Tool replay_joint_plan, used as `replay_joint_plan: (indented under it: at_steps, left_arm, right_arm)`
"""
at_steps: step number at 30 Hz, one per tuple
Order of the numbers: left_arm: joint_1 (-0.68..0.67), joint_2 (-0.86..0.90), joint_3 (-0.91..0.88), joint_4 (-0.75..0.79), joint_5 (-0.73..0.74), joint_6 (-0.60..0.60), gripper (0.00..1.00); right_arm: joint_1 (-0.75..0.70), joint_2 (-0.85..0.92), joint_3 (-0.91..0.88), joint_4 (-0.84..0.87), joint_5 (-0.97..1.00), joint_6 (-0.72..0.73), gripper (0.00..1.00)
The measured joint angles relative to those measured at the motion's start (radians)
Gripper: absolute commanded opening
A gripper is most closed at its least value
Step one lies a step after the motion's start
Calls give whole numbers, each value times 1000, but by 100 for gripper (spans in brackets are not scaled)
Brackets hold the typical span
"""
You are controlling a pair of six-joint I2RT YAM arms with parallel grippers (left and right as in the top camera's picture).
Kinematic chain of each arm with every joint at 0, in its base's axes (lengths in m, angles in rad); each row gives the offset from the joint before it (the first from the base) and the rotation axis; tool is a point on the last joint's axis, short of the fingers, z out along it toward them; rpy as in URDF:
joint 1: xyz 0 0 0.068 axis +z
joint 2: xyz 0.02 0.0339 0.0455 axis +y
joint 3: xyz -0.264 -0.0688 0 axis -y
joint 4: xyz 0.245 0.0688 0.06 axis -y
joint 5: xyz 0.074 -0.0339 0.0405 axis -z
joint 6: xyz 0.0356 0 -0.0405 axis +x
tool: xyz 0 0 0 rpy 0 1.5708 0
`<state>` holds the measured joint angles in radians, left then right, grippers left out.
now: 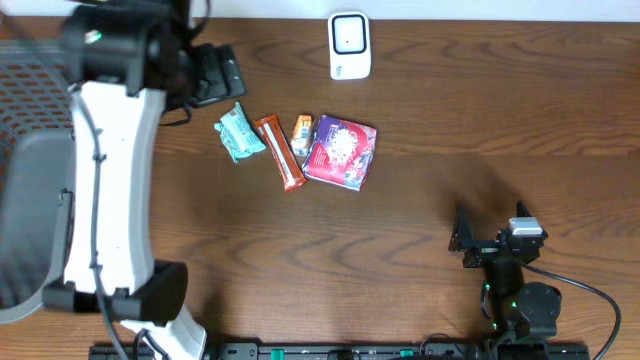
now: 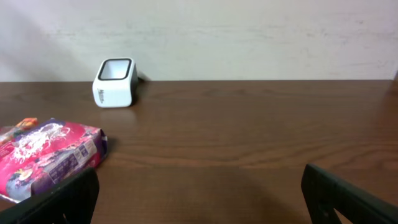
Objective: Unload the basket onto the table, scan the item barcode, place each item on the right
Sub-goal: 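Raise the right gripper and open it toward the items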
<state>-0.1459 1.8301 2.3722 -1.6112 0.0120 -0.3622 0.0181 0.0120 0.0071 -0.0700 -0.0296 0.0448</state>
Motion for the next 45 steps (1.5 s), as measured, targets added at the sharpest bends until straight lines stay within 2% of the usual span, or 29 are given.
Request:
replay_joint_plan:
  at_steps: [6,9,11,16,18,20,23,25,29,38,42,45]
  left_arm:
    - [19,-19,0,0,0,0,98]
    - [19,-18,0,0,1,0,98]
    - [19,-18,0,0,1,0,98]
    - [19,-18,0,0,1,0,98]
    - [19,-18,0,0,1,0,98]
    - [19,-18,0,0,1,0,98]
    - [19,-18,0,0,1,0,98]
    - [19,-18,0,0,1,0,98]
    - [19,-18,0,0,1,0,98]
    - [19,-18,0,0,1,0,98]
    - [19,-18,0,0,1,0,98]
    - [19,-18,0,0,1,-1,98]
  right_arm:
    - [0,0,0,12,0,0,99]
    - [0,1,-1,104,-16,27,99]
    - [0,0,0,179,-95,126,99]
    - [0,0,-1,283,-359,481,99]
    - [0,3,-1,397,-404,597,99]
    - [0,4,0,596,-430,667,99]
    - [0,3,37,697,-421,690,99]
    - [0,15,103,618,-410,668,99]
    - [0,135,356,281,-395,536,99]
    - [1,696,987,-492,-462,248,99]
    - [34,954,1168,-723,-521,168,99]
    - [63,1120,1239,-786,-589,137,99]
